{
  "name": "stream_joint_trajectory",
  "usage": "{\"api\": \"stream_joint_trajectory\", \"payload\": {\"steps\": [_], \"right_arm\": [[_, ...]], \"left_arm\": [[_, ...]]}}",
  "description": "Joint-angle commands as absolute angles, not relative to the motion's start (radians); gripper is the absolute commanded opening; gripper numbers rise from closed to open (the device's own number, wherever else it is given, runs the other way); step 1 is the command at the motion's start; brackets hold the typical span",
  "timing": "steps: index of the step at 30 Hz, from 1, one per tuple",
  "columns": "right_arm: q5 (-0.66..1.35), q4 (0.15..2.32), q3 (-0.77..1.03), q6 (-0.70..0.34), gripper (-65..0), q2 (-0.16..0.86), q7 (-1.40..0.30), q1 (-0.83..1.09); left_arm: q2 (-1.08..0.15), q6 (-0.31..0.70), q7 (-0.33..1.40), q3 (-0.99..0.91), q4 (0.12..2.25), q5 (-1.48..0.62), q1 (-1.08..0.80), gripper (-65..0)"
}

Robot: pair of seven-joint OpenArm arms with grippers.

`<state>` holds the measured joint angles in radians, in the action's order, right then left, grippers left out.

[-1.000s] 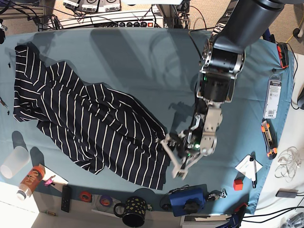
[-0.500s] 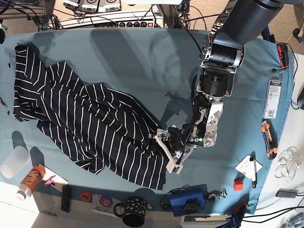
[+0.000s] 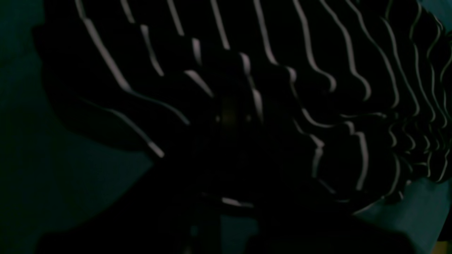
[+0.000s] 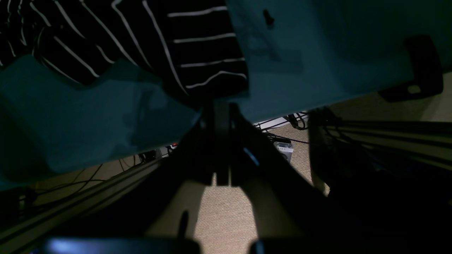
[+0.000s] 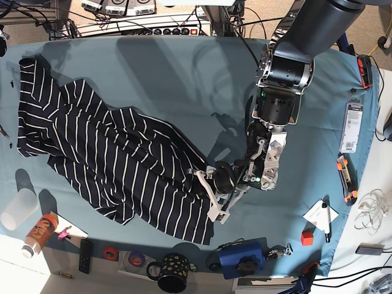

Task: Layout the t-shirt on the table in an organized manner, then fold the t-shirt properly
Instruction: 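Grasp the shirt hem with the left gripper and drag it along the table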

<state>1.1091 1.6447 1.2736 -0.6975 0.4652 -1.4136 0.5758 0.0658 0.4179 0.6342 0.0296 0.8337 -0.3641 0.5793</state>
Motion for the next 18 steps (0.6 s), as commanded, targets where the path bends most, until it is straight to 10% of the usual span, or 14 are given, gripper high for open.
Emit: {"api": "stream_joint_trajectory", "payload": {"steps": [1,3,9,18], "right_arm": [[1.126,1.659,1.285,-0.698,-65.0,0.491,-1.396,0.581],[1.127,1.659,1.285,-0.698,-65.0,0.491,-1.396,0.582],[1.129,1.659,1.285,-0.698,-65.0,0.491,-1.396,0.581],[1.13,1.66,1.285,-0.698,-65.0,0.491,-1.396,0.582]], "left_arm": [[0.069,0.428,0.613,0.027,0.858,-0.381,0.616,-65.0],[0.065,0.436,0.612,0.027,0.865,-0.369,0.62,-65.0],[0.038,0.478,0.609,0.028,0.868,-0.352,0.671,-28.2],[0.033,0.287,0.523,0.028,0.838,-0.278,0.692,-27.6]]}}
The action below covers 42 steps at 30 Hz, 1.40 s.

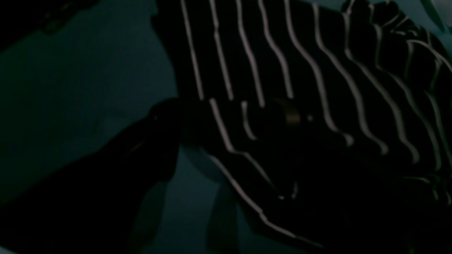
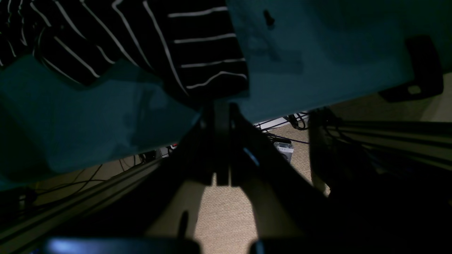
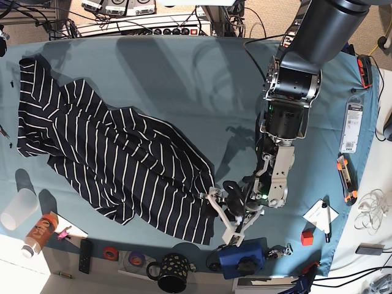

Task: Layout the t-shirt on the table in an organized manner, then fold the t-shirt properly
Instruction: 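Grasp the shirt hem with the left gripper and drag it along the table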

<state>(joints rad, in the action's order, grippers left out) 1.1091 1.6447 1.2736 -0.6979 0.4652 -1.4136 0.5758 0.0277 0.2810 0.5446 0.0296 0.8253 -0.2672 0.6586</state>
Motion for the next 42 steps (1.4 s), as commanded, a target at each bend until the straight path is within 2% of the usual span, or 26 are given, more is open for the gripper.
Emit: {"api": "stream_joint_trajectory", "payload": {"steps": [1,11,14,17,19,23,24,32,40,42], "right_arm": [[1.13,1.66,1.285,-0.698,-65.0,0.491,-1.396,0.582],[1.129,1.66,1.285,-0.698,-65.0,0.491,-1.396,0.582],[1.129,1.66,1.285,-0.698,-65.0,0.491,-1.396,0.582],[1.129,1.66,1.285,-0.698,-65.0,0.491,-1.396,0.582],[1.129,1.66,1.285,-0.698,-65.0,0.49,-1.396,0.582],[1.129,1.66,1.285,-0.698,-65.0,0.491,-1.396,0.582],[1.129,1.66,1.285,-0.698,-65.0,0.491,-1.396,0.582],[1.164,1.66,1.285,-0.698,-65.0,0.491,-1.396,0.581],[1.219,1.66,1.285,-0.698,-65.0,0.491,-1.396,0.58],[1.22,1.66,1.285,-0.698,-65.0,0.49,-1.396,0.574]], "left_arm": [[0.033,0.284,0.524,0.028,0.825,-0.284,0.692,-27.6],[0.048,0.292,0.512,0.028,0.648,-0.409,0.69,-27.6],[0.07,0.361,0.51,0.028,0.614,-0.443,0.689,-27.7],[0.101,0.364,0.488,0.028,0.614,-0.443,0.687,-29.7],[0.116,0.363,0.476,0.028,0.618,-0.442,0.688,-36.3],[0.12,0.363,0.512,0.027,0.647,-0.437,0.687,-62.5],[0.117,0.364,0.538,0.027,0.661,-0.42,0.687,-65.0],[0.078,0.364,0.799,0.027,0.891,-0.387,0.687,-65.0],[0.015,0.37,1.109,0.028,1.286,-0.573,0.675,-65.0],[0.001,0.411,1.158,0.028,1.358,-0.579,0.669,-65.0]]}}
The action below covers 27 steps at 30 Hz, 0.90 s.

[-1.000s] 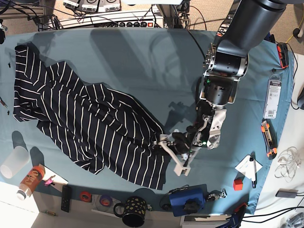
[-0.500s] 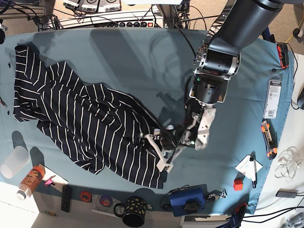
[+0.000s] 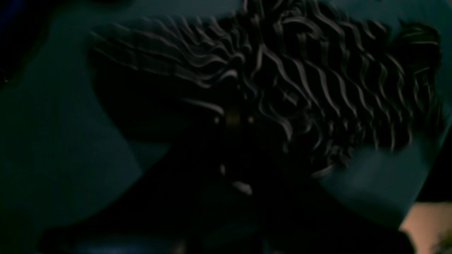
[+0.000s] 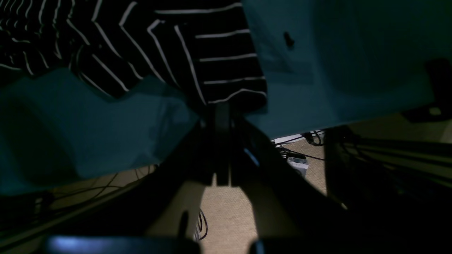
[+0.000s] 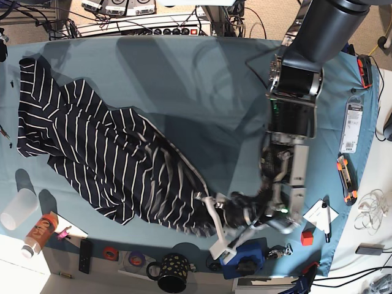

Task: Layout the t-shirt on the table in an organized manner, then fold the t-shirt properly
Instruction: 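Grasp the shirt hem with the left gripper and drag it along the table, then lift and swing the held hem with the left gripper to spread the shirt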

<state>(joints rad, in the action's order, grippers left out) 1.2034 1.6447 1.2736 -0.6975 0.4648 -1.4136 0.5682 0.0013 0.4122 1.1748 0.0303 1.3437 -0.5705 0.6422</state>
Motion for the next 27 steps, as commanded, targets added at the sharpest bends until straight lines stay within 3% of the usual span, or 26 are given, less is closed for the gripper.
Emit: {"api": "stream_joint_trajectory", "payload": {"steps": [1,9,16,22,27], "right_arm": [[1.219,1.66,1.285,-0.698,-65.0,0.491,-1.396,0.571],[1.219,1.66,1.284,-0.698,-65.0,0.491,-1.396,0.562],[1.219,1.66,1.284,-0.698,-65.0,0.491,-1.396,0.562],[1.219,1.66,1.284,-0.698,-65.0,0.491,-1.396,0.562],[1.219,1.66,1.284,-0.698,-65.0,0.491,-1.395,0.562]], "left_arm": [[-0.008,0.422,1.171,0.028,1.381,-0.6,0.662,-65.0],[-0.136,0.5,1.27,0.027,1.484,-0.815,0.513,-65.0],[-0.264,0.522,1.259,-0.079,1.753,-0.836,0.25,-65.0],[-0.277,0.58,1.258,-0.254,1.947,-0.955,-0.035,-65.0],[-0.277,0.648,1.248,-0.369,1.984,-0.97,-0.222,-65.0]]}}
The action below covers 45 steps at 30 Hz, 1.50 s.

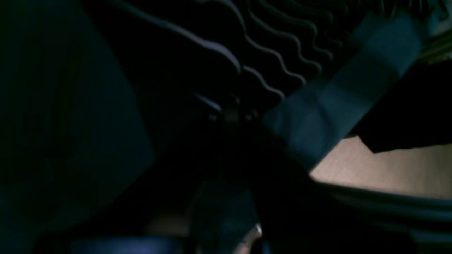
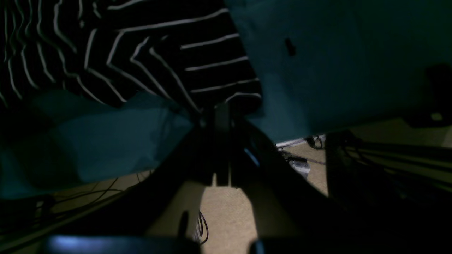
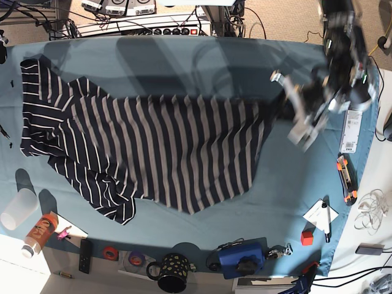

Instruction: Layout the t-shirt on the table in an organized manner, then fold the t-shirt properly

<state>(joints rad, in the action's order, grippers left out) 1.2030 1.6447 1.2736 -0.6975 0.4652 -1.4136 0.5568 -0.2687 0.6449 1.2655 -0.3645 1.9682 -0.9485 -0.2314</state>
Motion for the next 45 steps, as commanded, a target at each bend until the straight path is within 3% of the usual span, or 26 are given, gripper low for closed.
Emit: {"api": "stream_joint_trajectory", "payload": {"steps": [1,14,15,17,19,20,22,29,35,41,45], "right_arm": [[1.219,1.66,1.284,-0.698,-65.0,0.491,-1.394,0.562],[1.2,1.66,1.284,-0.698,-65.0,0.49,-1.385,0.485],[1.201,1.66,1.284,-0.698,-65.0,0.491,-1.388,0.475],[1.21,1.66,1.284,-0.698,-65.0,0.491,-1.396,0.463],[1.235,1.66,1.283,-0.698,-54.7,0.491,-1.396,0.463],[1.239,1.66,1.283,-0.698,-47.8,0.491,-1.396,0.463],[1.238,1.66,1.283,-0.698,-40.1,0.491,-1.396,0.463],[1.152,1.641,1.283,-0.698,-40.0,0.475,-1.311,0.463],[1.097,1.418,1.218,-0.698,-40.0,0.477,-1.265,0.446],[1.251,1.232,1.131,-0.698,-40.0,0.475,-1.375,0.34],[1.216,1.21,1.059,-0.698,-40.0,0.474,-1.364,0.295]], "left_arm": [[-0.277,0.657,1.231,-0.389,1.984,-0.969,-0.255,-65.0],[-0.277,0.656,1.181,-0.54,1.977,-0.909,-0.466,-65.0],[-0.277,0.656,1.181,-0.54,1.977,-0.909,-0.471,-62.0],[-0.278,0.654,1.182,-0.54,1.977,-0.908,-0.475,-47.5],[-0.278,0.626,1.181,-0.541,1.978,-0.909,-0.48,-36.2],[-0.278,0.616,1.182,-0.545,1.978,-0.909,-0.48,-33.7],[-0.278,0.61,1.182,-0.575,1.978,-0.91,-0.48,-33.3],[-0.279,0.665,1.153,-0.906,1.981,-1.065,-0.479,-33.3],[-0.297,0.683,1.155,-1.141,1.981,-1.179,-0.479,-33.3],[-0.296,0.698,1.154,-1.181,1.981,-1.194,-0.479,-33.3],[-0.297,0.698,1.152,-1.181,1.981,-1.194,-0.479,-33.3]]}}
